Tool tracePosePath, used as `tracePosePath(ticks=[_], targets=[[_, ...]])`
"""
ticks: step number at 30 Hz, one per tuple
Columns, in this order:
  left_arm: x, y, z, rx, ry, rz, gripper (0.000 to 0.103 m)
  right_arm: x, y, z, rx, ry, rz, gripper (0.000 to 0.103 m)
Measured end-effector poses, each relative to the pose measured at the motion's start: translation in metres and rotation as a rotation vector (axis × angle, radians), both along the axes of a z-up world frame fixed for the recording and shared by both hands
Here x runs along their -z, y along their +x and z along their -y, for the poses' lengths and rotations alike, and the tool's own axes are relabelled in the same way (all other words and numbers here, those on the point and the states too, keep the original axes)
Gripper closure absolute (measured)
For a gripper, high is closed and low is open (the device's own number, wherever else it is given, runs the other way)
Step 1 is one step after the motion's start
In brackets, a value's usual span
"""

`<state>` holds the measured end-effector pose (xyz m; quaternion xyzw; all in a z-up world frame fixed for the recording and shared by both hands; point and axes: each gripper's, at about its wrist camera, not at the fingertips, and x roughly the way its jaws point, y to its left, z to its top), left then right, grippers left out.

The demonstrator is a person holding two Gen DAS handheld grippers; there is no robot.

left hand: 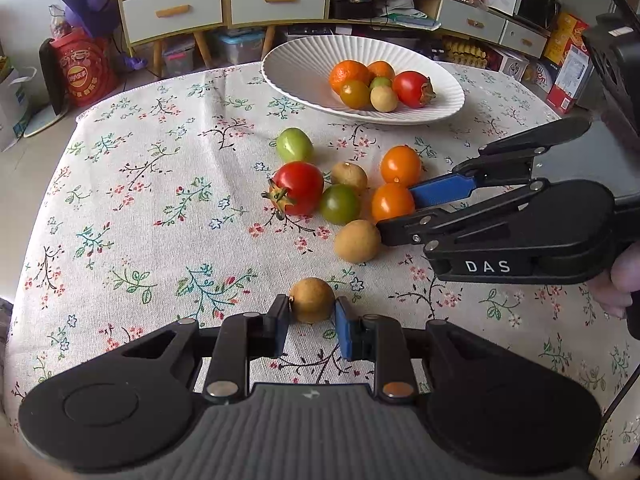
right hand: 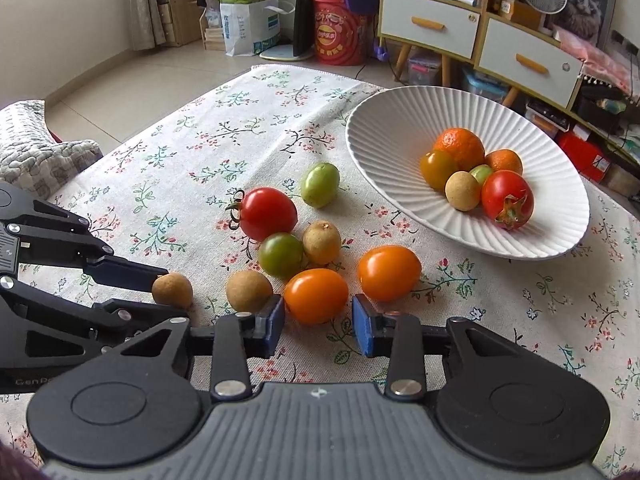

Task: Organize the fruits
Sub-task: 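Close the left tool on another brown kiwi while the right tool grasps an orange tomato, then carry the kiwi and orange tomato into the white bowl and open both tools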

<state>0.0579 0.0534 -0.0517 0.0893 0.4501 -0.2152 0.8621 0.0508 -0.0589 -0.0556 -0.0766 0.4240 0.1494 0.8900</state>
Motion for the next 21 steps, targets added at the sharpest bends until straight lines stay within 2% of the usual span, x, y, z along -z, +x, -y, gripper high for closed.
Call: tracePosePath(ticks=[10, 15, 21], targets=[[-0.006, 0.001, 0.002, 0.001, -0.019, 0.03, 0.089, -0.009, -0.006, 0.01, 0.005, 0.026, 0.009, 0.073], [-0.013, 0.005, 0.0, -0.046, -0.052, 0.027, 0.089, -0.026, -0.008, 0.017, 0.028, 0.052, 0.049, 0.073], [-0.022, 0.013, 0.013, -0.05, -0.062, 0.05, 0.089, -0.044, -0.008, 0.032, 0.066, 0.092, 0.1, 0.073]])
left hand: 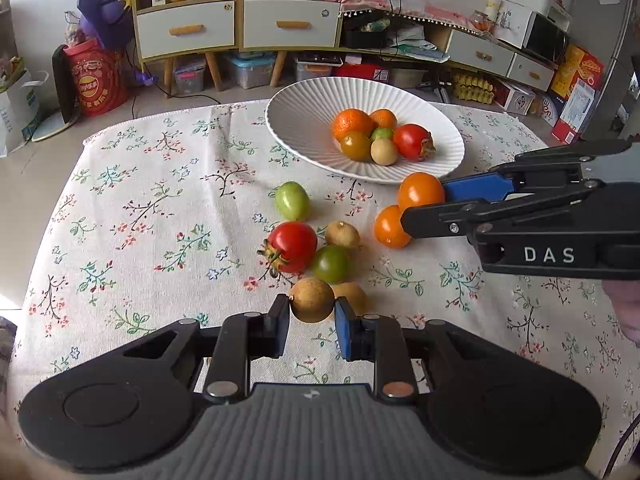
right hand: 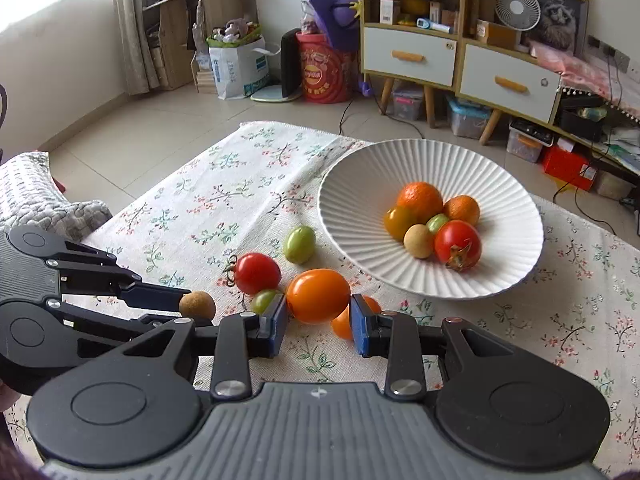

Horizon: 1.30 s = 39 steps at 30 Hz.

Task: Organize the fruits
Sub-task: 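Carry the kiwi and orange tomato into the white bowl and open both tools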

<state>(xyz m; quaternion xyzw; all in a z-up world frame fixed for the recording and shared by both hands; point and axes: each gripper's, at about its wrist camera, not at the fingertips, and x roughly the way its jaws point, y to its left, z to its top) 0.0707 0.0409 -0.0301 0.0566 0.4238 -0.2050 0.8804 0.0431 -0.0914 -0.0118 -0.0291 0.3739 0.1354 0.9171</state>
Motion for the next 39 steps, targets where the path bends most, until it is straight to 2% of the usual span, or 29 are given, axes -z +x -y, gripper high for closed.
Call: tracePosePath(ticks=[11, 19, 26, 34, 39], targets=[[-0.015, 0.031, 0.035, -0.009, -0.04, 0.083, 0.089, -0.005, 0.02, 0.047, 0.168, 0.034, 0.041, 0.073], [-0.005, 0.055, 0.063, -0.035, -0.055, 0.094, 0.089, 0.004, 0.037, 0.078, 0.28, 0.064, 0.03, 0.073], [-0.002, 0.063, 0.076, -0.043, -0.071, 0.099, 0.089, 0.009, 0.045, 0.092, 0.308, 0.133, 0.034, 0.073], [0.005, 0.072, 0.081, -0.038, -0.064, 0.105, 0.089, 0.018, 0.052, 0.094, 0.315, 0.146, 0.021, 0.073], [0.007, 0.073, 0.08, -0.036, -0.088, 0.112, 0.089, 0.019, 0.057, 0.1, 0.318, 0.17, 0.029, 0.073]])
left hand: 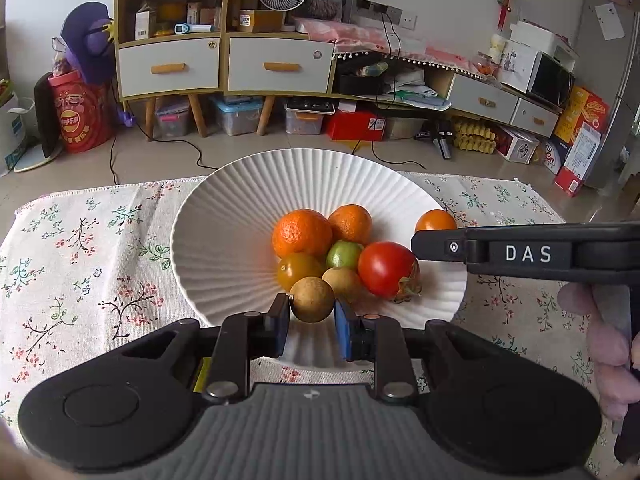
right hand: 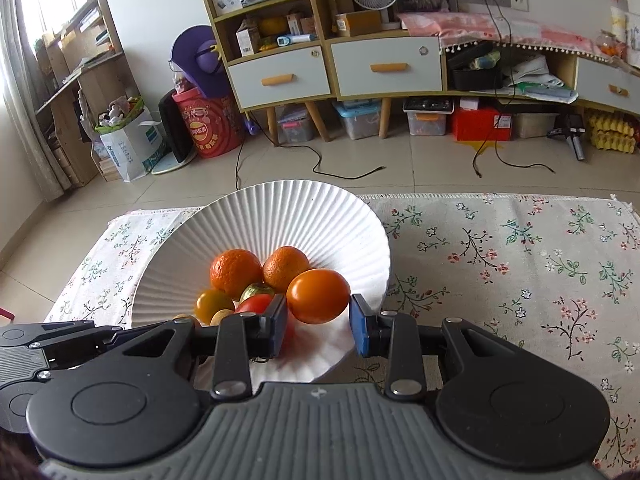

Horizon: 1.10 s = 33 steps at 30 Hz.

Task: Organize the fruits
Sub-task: 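Carry the kiwi and orange tomato into the white bowl and open both tools, then withdraw both tools from the bowl back over the remaining fruit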

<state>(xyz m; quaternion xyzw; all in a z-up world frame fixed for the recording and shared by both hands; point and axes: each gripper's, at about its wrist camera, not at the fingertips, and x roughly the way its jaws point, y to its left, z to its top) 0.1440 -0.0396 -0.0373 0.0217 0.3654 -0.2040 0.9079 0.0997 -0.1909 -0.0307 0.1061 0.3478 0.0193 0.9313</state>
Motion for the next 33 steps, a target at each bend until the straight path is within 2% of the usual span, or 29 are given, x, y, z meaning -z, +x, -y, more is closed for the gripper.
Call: tracePosePath(ticks=[11, 16, 19, 26, 30, 33], targets=[[0.003, 0.002, 0.004, 0.015, -0.023, 0.015, 0.083, -0.001, -0.001, 0.004, 0.002, 0.019, 0.008, 0.07], [0.001, 0.001, 0.006, 0.011, -0.011, 0.022, 0.068, -0.003, -0.003, 0.002, -0.01, 0.005, 0.008, 0.067], [0.0, 0.0, 0.007, 0.017, 0.001, 0.019, 0.066, -0.004, -0.007, 0.002, -0.015, -0.006, 0.007, 0.063], [-0.007, -0.008, 0.006, 0.026, 0.018, 0.024, 0.058, -0.013, -0.013, 0.002, -0.014, -0.024, 0.006, 0.06], [-0.013, -0.015, 0.005, 0.036, 0.025, 0.031, 0.051, -0.016, -0.019, 0.001, -0.014, -0.037, 0.013, 0.05], [-0.015, -0.019, 0.004, 0.039, 0.04, 0.023, 0.045, -0.017, -0.023, 0.001, -0.015, -0.053, 0.001, 0.047]])
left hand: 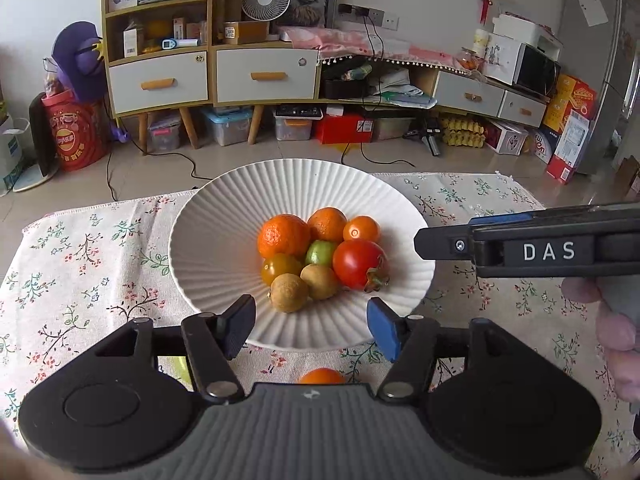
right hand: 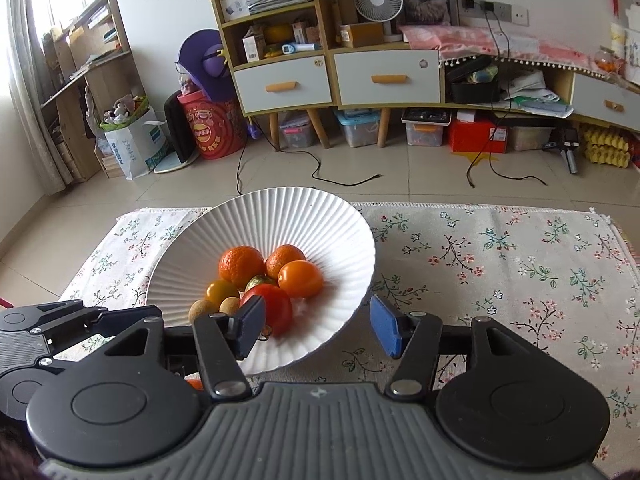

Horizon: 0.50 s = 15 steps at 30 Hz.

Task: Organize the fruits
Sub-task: 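Withdraw both tools from the bowl back over the remaining fruit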

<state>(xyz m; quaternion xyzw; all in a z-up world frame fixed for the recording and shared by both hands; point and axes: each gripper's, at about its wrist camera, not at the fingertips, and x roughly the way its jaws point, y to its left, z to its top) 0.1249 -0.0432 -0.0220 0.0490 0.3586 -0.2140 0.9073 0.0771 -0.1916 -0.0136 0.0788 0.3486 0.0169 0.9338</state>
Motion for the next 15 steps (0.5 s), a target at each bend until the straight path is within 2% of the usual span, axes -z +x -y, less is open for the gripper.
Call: tracePosePath(ticks=[7, 15], targets=[[-0.001, -0.011, -0.01, 0.004, 0.03, -0.042, 0.027, 0.007, -0.01, -0.002, 0.003, -0.014, -0.059, 0.037], [0.001, -0.027, -0.022, 0.012, 0.057, -0.071, 0.019, 0.009, -0.024, -0.009, -0.035, -0.063, -0.075, 0.026]])
